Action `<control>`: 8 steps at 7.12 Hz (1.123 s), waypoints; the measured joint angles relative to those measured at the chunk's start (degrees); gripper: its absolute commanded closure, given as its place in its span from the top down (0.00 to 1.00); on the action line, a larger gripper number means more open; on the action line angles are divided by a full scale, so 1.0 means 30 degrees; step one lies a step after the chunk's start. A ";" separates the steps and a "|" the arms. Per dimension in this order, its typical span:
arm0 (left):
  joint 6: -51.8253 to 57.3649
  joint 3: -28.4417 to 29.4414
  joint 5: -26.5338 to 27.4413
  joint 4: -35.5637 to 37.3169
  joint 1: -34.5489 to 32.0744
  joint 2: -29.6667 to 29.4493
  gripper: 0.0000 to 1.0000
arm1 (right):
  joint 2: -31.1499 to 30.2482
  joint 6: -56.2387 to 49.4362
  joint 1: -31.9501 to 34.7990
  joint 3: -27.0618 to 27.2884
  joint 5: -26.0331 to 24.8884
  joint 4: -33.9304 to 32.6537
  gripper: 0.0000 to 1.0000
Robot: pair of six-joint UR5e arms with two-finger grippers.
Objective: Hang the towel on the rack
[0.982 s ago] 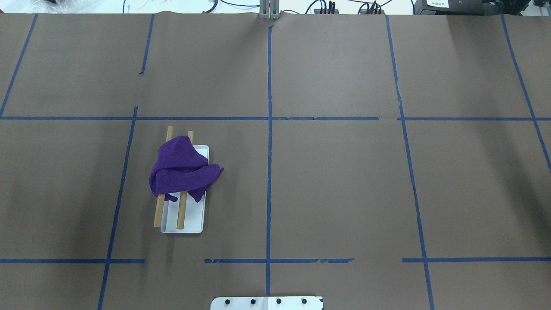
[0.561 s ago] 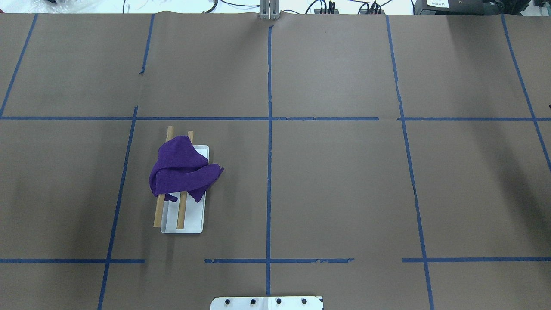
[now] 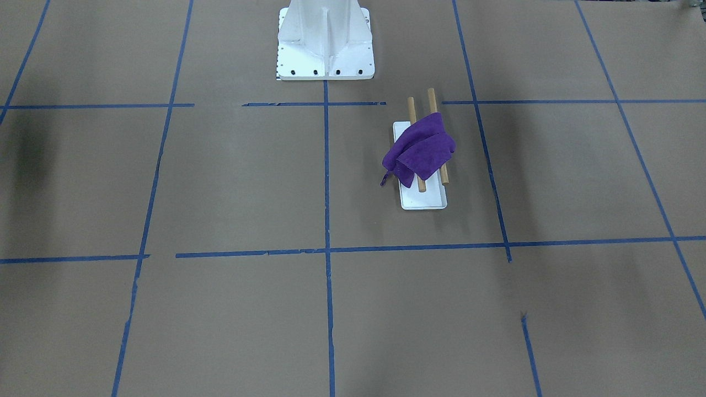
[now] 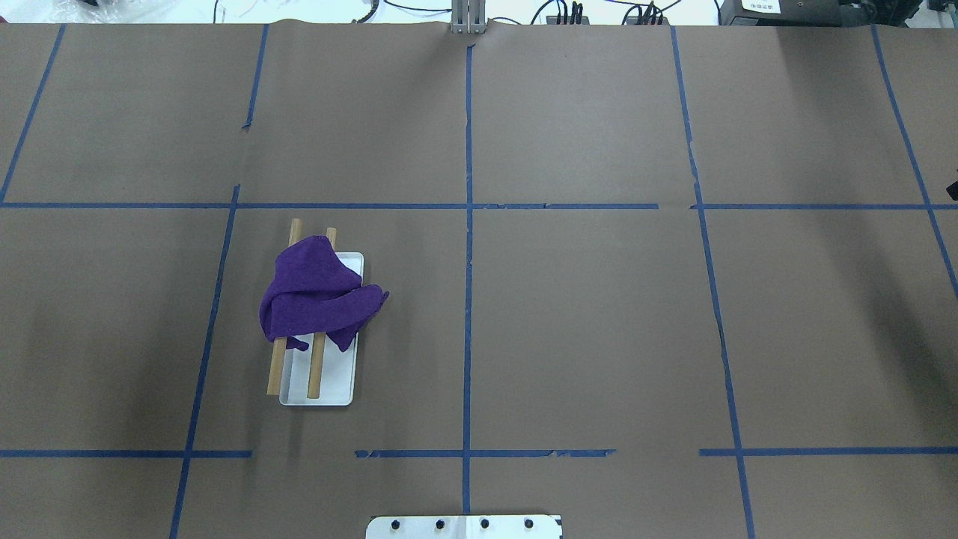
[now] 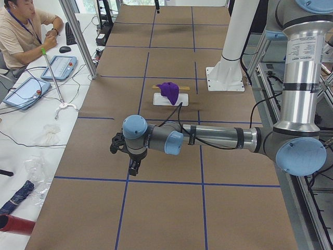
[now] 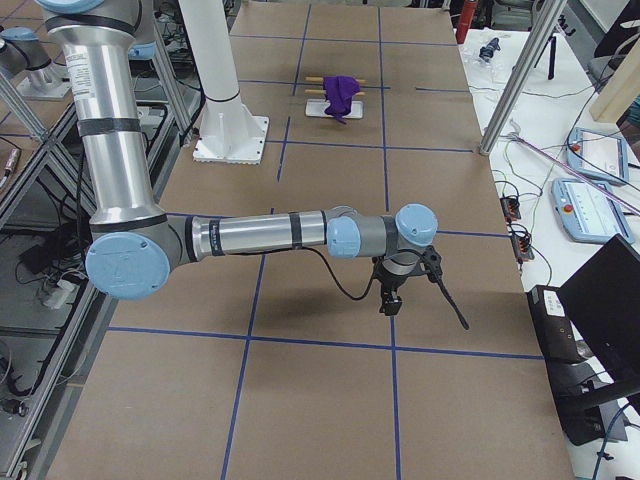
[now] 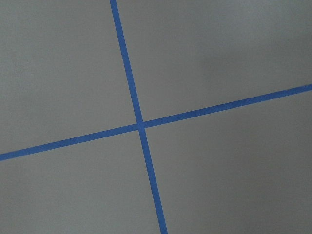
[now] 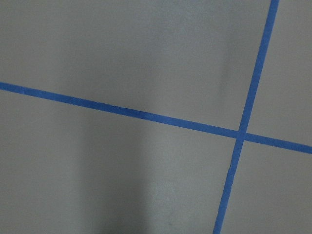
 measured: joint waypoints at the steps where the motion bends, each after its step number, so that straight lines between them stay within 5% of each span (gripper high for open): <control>1: -0.0384 -0.0391 0.0010 0.0033 -0.0003 -0.0100 1.00 | 0.0119 0.0593 -0.0186 -0.0025 -0.0011 0.0398 1.00; 8: -0.0554 -0.0612 0.0087 0.0041 0.0030 -0.0971 1.00 | 0.0630 0.3403 -0.0912 -0.0219 -0.0258 0.2162 1.00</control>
